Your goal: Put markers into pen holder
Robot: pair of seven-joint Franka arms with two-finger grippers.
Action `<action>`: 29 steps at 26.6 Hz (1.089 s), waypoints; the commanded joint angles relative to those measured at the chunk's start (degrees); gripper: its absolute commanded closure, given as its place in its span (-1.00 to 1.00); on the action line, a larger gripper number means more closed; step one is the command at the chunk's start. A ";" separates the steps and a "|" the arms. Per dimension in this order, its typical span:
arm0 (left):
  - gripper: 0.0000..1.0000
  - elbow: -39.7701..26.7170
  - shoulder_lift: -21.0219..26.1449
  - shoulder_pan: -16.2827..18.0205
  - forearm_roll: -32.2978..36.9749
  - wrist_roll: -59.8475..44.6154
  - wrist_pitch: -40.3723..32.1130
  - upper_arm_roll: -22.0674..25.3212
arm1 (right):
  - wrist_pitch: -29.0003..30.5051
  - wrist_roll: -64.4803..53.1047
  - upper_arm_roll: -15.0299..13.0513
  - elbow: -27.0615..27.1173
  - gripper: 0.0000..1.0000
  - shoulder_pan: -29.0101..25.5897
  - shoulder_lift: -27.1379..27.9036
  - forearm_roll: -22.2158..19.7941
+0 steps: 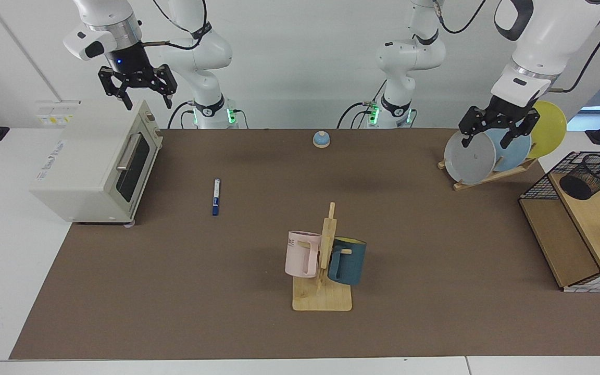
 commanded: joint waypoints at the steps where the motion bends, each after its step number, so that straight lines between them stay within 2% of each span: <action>1: -1.00 0.04 -0.59 0.11 0.98 -0.68 -0.95 -0.19 | 0.24 -0.84 0.39 -0.83 -1.00 -0.68 -0.90 0.99; 20: -1.00 0.04 -0.59 0.11 0.98 -0.68 -0.95 -0.19 | 0.67 -0.84 0.39 -0.83 -1.00 -0.34 -0.82 0.81; 26: -1.00 0.04 -0.59 0.11 0.98 -0.68 -0.95 -0.19 | 7.96 1.79 1.09 -0.92 -1.00 0.02 3.74 0.90; 29: -1.00 0.04 -0.59 0.11 0.98 -0.77 -0.95 -0.19 | 11.74 2.14 1.10 -0.92 -1.00 1.86 6.38 0.90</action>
